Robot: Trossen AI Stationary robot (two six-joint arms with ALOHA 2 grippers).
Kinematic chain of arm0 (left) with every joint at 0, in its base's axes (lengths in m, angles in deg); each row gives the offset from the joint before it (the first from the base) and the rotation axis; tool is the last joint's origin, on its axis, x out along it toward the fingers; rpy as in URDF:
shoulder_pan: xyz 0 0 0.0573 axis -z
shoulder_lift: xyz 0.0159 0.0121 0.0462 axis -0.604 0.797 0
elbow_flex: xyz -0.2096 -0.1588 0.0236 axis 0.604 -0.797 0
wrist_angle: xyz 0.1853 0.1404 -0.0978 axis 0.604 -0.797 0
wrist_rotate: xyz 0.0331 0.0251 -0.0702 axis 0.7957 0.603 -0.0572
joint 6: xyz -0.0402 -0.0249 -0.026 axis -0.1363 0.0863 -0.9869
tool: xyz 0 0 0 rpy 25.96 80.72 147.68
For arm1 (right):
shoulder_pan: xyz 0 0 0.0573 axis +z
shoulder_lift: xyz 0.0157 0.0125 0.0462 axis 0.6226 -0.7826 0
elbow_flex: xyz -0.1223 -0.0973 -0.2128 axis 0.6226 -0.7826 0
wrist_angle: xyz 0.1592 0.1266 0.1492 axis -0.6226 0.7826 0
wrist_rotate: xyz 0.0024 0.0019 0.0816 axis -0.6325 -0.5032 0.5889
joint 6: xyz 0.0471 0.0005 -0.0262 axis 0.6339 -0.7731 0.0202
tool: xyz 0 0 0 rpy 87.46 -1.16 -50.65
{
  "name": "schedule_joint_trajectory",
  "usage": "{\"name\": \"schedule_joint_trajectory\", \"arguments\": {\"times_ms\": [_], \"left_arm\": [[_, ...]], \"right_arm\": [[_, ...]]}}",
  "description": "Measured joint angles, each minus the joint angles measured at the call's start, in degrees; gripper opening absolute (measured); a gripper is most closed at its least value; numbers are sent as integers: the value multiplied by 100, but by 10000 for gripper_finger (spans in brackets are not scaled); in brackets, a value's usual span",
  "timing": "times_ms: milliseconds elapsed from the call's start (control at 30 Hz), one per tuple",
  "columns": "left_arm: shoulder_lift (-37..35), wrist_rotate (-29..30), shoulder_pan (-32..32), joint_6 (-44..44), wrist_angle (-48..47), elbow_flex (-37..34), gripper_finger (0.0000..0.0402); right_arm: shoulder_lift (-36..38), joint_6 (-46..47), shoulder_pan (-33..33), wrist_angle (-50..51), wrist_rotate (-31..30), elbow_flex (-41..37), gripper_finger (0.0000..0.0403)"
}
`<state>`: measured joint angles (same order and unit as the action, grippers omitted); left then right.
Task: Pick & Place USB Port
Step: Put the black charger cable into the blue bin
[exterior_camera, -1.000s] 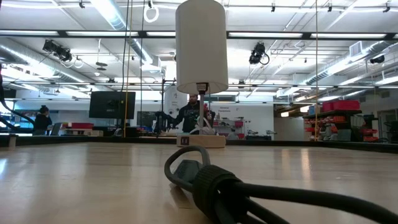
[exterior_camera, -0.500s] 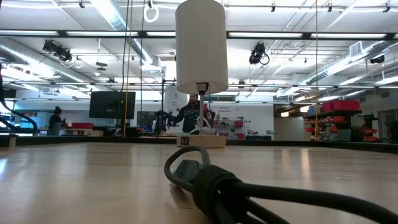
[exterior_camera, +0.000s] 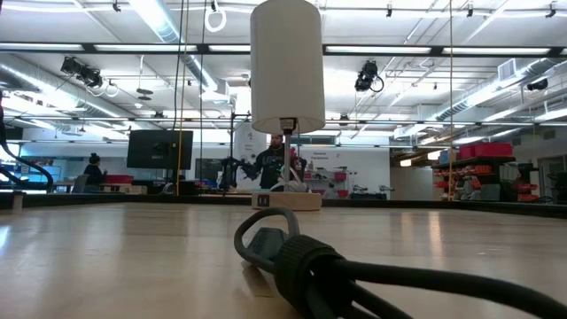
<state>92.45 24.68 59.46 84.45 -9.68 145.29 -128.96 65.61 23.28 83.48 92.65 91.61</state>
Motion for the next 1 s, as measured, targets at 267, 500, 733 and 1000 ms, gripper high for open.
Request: {"name": "schedule_joint_trajectory", "arguments": {"times_ms": [267,500,733,1000], "left_arm": [[0,0,0,0,2,0,99],[0,0,0,-4,0,0,99],[0,-2,0,-20,-5,0,99],[0,-2,-1,-44,-98,0,99]], "right_arm": [[-32,234,28,356,-123,0,12],[-32,389,39,340,-279,0,41],[-35,388,54,346,-439,-2,57],[-48,280,131,430,-818,-2,72]]}}
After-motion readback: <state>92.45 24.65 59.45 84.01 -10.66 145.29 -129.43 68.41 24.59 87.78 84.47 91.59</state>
